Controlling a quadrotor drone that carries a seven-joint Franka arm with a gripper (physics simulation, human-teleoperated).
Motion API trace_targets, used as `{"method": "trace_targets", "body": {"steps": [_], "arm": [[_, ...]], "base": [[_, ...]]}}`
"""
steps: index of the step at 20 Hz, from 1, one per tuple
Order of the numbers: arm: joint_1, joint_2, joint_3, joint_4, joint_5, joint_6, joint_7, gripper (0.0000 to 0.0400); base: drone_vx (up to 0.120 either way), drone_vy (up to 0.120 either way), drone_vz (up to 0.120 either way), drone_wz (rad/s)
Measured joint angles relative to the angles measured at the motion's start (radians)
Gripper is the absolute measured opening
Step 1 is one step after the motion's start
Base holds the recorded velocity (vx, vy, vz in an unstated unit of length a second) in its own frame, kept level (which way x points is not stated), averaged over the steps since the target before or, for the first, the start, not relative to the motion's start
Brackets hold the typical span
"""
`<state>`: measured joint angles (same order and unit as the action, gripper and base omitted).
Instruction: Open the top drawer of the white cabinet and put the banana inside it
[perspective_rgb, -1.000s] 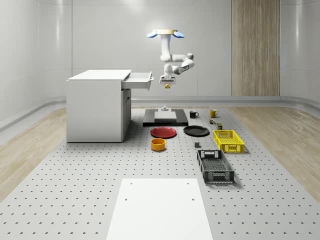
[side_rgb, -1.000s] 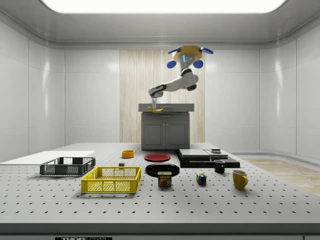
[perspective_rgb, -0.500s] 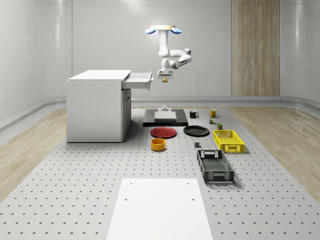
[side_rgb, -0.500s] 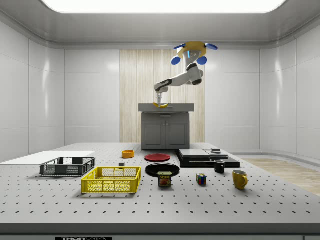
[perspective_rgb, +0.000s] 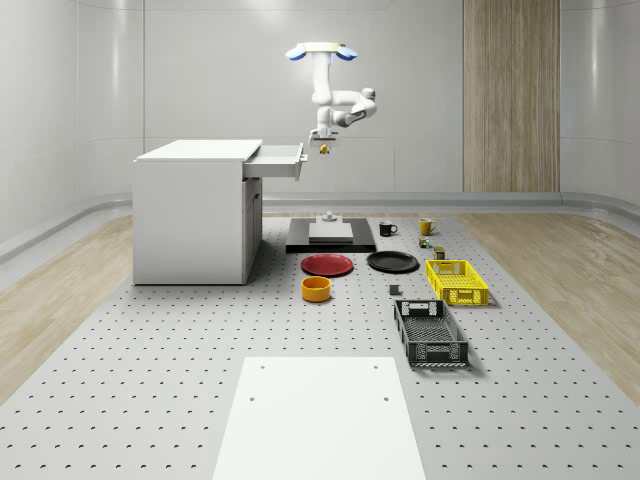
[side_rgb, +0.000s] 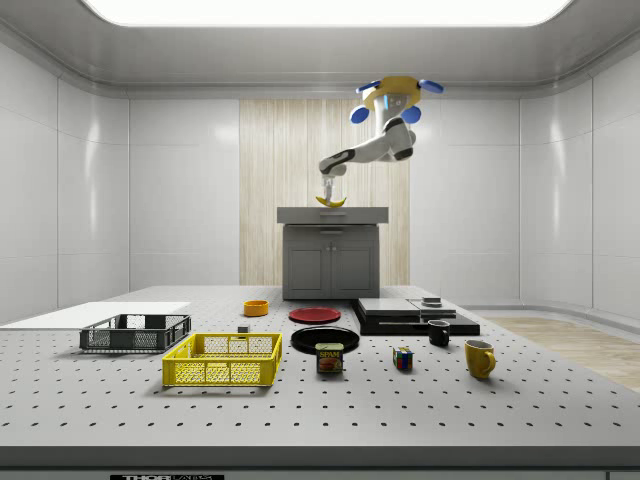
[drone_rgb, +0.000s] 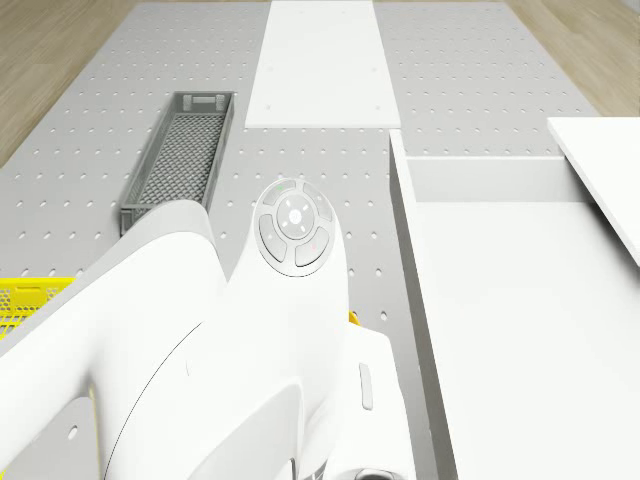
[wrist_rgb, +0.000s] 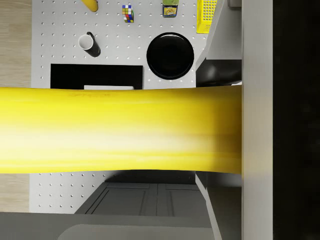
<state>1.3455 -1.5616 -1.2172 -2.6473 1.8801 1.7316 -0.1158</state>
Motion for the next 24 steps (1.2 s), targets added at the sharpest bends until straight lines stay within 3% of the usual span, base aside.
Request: {"method": "trace_targets", "body": {"steps": [5,24], "arm": [[0.001,-0.002,0.000,0.000,-0.001,0.002,-0.001,0.0190],[0.003,-0.008,0.000,0.001,-0.004,0.007,-0.002,0.0190]], "base": [[-0.088,-0.120,0.104,0.000],[0.000,-0.120,0.000,0.000]]}}
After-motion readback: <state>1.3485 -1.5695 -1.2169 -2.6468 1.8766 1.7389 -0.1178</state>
